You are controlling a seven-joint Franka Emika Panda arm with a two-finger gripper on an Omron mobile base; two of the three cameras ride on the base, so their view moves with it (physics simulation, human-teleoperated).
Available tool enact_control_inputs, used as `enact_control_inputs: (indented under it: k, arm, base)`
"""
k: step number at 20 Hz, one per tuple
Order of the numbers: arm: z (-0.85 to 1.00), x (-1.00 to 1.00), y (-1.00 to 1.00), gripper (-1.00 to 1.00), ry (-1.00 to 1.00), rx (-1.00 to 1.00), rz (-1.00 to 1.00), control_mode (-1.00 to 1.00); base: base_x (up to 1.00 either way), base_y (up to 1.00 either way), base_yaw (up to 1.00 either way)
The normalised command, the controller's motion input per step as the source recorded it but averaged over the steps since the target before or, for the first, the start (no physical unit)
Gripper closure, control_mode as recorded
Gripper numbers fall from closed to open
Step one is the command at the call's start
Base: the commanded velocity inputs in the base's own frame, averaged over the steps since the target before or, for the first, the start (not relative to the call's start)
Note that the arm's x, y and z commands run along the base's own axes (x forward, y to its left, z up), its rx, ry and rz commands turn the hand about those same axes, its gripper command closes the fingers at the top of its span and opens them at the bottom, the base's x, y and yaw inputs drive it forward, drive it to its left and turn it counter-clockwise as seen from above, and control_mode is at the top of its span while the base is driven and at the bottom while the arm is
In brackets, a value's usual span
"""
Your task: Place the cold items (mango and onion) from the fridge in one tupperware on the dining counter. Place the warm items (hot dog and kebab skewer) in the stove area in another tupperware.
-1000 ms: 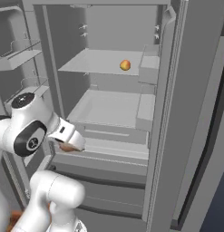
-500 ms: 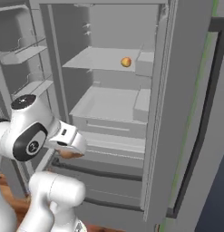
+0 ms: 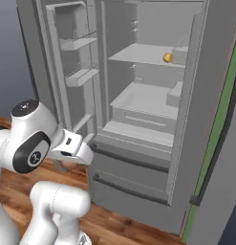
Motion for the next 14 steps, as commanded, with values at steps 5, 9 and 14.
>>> enact_control_inputs:
  k: [5, 9, 14]
  arm:
    - [0.0, 0.0, 0.0, 1.0, 0.0, 0.0, 0.0, 1.0]
    - [0.0, 0.0, 0.0, 1.0, 0.0, 0.0, 0.0, 1.0]
    - [0.0, 0.0, 0.0, 1.0, 0.0, 0.0, 0.0, 1.0]
  base:
    - [-0.17, 0.35, 0.59]
    - [-0.06, 0.29, 0.64]
    - [0.0, 0.3, 0.61]
